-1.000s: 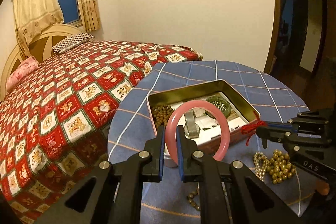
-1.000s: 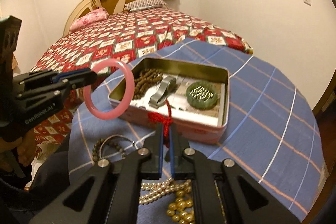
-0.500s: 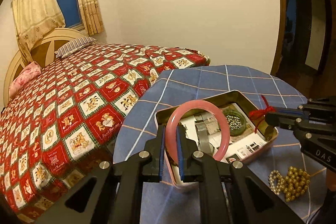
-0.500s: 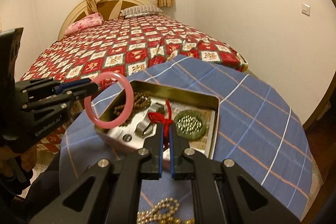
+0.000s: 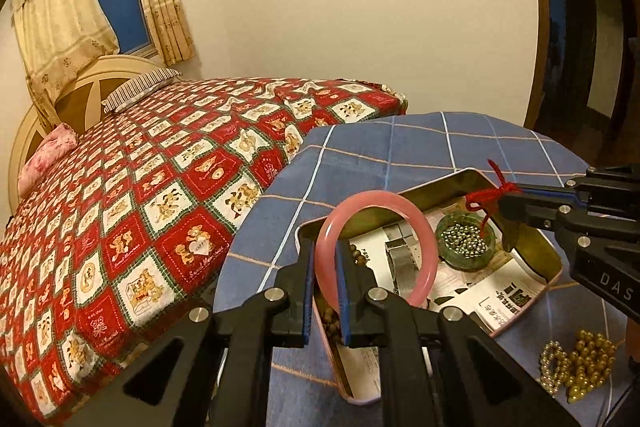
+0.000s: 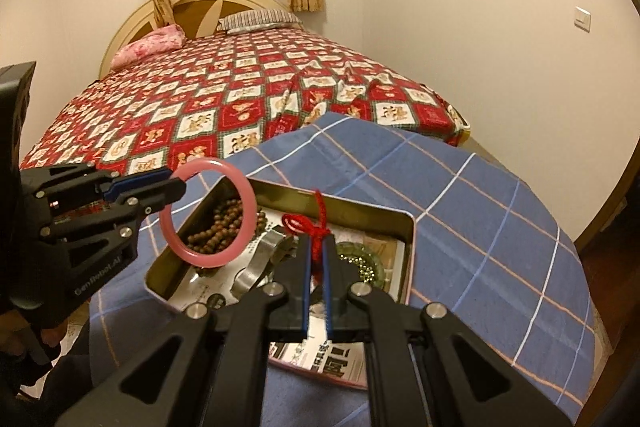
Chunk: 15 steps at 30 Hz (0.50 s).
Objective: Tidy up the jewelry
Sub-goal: 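Carry the pink bangle and red cord into the tin box and open both tools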
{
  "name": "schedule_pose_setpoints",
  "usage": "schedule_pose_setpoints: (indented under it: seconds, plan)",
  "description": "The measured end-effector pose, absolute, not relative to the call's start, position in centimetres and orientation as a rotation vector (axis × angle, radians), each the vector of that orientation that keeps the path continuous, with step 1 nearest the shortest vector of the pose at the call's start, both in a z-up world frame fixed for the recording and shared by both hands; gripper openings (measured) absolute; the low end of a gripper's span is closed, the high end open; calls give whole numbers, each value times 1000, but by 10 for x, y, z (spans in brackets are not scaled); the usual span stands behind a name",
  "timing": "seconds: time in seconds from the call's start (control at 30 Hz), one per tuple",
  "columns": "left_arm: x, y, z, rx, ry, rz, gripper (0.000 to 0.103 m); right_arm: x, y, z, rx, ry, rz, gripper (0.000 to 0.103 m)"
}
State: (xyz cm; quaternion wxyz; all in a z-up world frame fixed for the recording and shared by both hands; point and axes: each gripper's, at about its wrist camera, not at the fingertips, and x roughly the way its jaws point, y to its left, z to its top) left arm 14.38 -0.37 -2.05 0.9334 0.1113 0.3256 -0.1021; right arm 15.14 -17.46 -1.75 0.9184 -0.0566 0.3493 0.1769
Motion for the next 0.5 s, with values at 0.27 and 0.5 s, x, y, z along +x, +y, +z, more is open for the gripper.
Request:
schedule_pose_setpoints:
  seconds: [0.27,0.5]
  plan:
    - [156,-8,-29,241,691,-201,10,160,-177,-30,-121,748,349,7]
    - [162,-11,-35,252,707,-199,10,168,-180,-37,-120,767,336,7]
